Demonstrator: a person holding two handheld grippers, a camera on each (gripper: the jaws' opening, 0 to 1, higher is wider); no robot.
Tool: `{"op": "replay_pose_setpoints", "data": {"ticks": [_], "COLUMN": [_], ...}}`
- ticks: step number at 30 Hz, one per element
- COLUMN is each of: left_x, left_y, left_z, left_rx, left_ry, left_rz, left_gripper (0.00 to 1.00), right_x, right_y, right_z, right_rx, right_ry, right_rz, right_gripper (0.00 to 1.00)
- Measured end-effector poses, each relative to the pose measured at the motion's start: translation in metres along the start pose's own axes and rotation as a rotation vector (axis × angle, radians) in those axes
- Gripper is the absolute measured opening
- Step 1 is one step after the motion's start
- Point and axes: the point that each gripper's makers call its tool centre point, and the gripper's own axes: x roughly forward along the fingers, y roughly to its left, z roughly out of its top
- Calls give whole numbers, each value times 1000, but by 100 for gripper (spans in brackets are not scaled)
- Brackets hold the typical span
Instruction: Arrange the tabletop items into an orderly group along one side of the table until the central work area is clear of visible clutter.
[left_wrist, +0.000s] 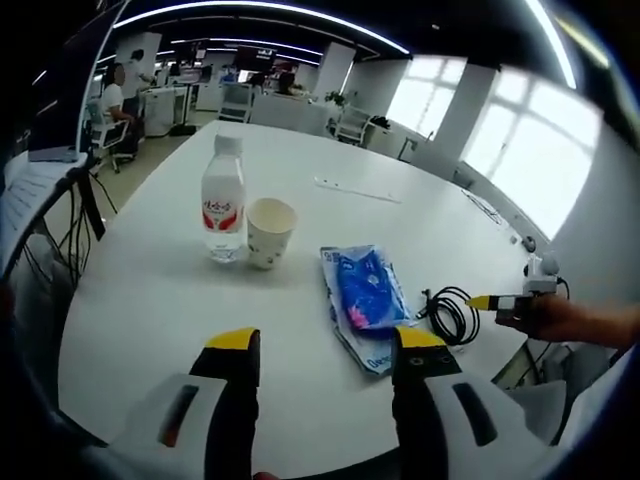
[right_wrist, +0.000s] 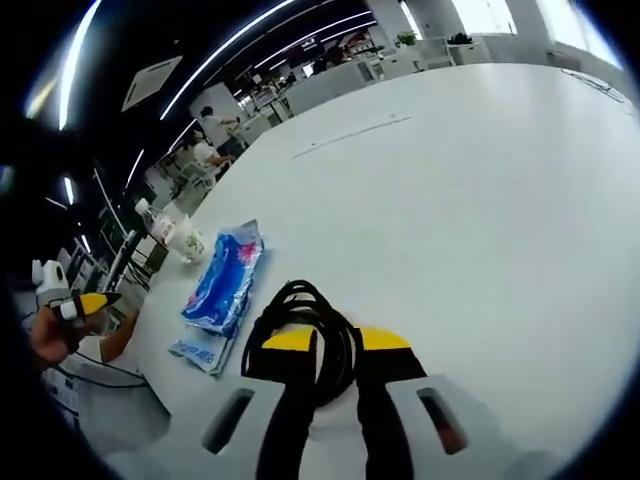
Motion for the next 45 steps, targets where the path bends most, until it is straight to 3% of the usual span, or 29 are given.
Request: {"op": "replay_pose_setpoints", "data": {"ticks": [9,19,29,35,45], "left_x": [0,1,1,1,-6], "left_y": [0,0,-1,-1,2], "left_z": [1,2,-2,-1,-5], "left_rx": [2,6,7,5,-8], "left_ry": [1,0,14,10,6], "left_rz": [-3,-5,-15,-19,-17], "left_gripper": [53,54,55,55,55], "right_x": [-2,-6,-3,7,36], "right_y": [-4,-7,-1,6,38], "right_z": [-3,0,10,23,41], "right_rx": [-3,-79,-294,-347,-470], "right_ry": [14,57,127,135,168], "right_rz": [-9,-11,8,35,112], "right_gripper": [17,22,29,29,28]}}
